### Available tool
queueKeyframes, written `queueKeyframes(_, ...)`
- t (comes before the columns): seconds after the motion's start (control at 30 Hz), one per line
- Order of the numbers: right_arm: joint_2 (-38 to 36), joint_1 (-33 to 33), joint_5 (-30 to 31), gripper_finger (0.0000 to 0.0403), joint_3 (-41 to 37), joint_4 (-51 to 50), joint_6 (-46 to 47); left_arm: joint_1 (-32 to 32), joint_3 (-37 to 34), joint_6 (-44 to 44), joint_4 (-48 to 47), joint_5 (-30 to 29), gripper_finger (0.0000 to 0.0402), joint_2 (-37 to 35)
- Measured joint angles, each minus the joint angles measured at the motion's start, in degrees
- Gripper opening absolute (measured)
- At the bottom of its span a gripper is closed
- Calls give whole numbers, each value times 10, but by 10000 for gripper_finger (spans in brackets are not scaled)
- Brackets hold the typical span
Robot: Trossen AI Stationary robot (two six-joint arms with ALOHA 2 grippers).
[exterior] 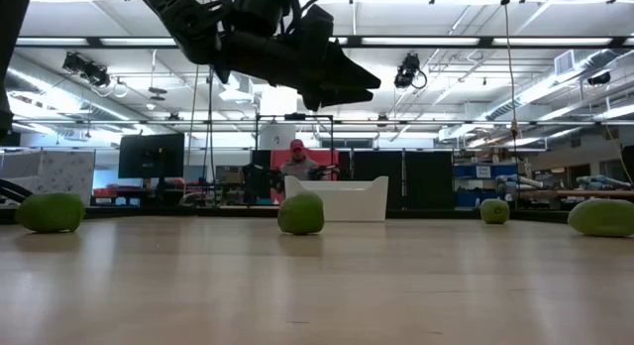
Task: Sort produce into baskets
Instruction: Put the lime into the bottom white bin
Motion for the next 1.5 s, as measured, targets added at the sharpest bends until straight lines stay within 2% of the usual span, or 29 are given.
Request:
queueKeyframes(0.13, 0, -29, 128, 308, 36, -17, -58, -1, 0, -1, -5, 0, 280, 1)
queueKeyframes(0.27, 0, -81, 254, 303, 47, -84, -33, -1, 0, -2, -11, 0, 280, 1)
queueKeyframes(0.43, 0, -194, 326, 302, 37, -151, -46, -1, 0, -5, -15, 0, 280, 1)
queueKeyframes(0.57, 0, -312, 370, 302, 25, -136, -111, -1, 0, -4, -20, 0, 280, 1)
queueKeyframes(0.67, 0, -414, 372, 302, 19, -103, -175, -1, 0, 2, -38, 0, 280, 1)
queueKeyframes(0.8, 0, -541, 368, 303, 13, -11, -322, -1, 0, 14, -61, 0, 280, 1)
queueKeyframes(1.0, 0, -692, 271, 304, -17, 146, -492, -1, 0, 15, -115, 0, 280, 1)
queueKeyframes(1.23, 0, -796, 182, 304, -78, 216, -534, -1, 0, 42, -175, 0, 280, 1)
queueKeyframes(1.5, 0, -854, 167, 301, -139, 282, -536, -1, 0, 44, -180, 0, 280, 1)
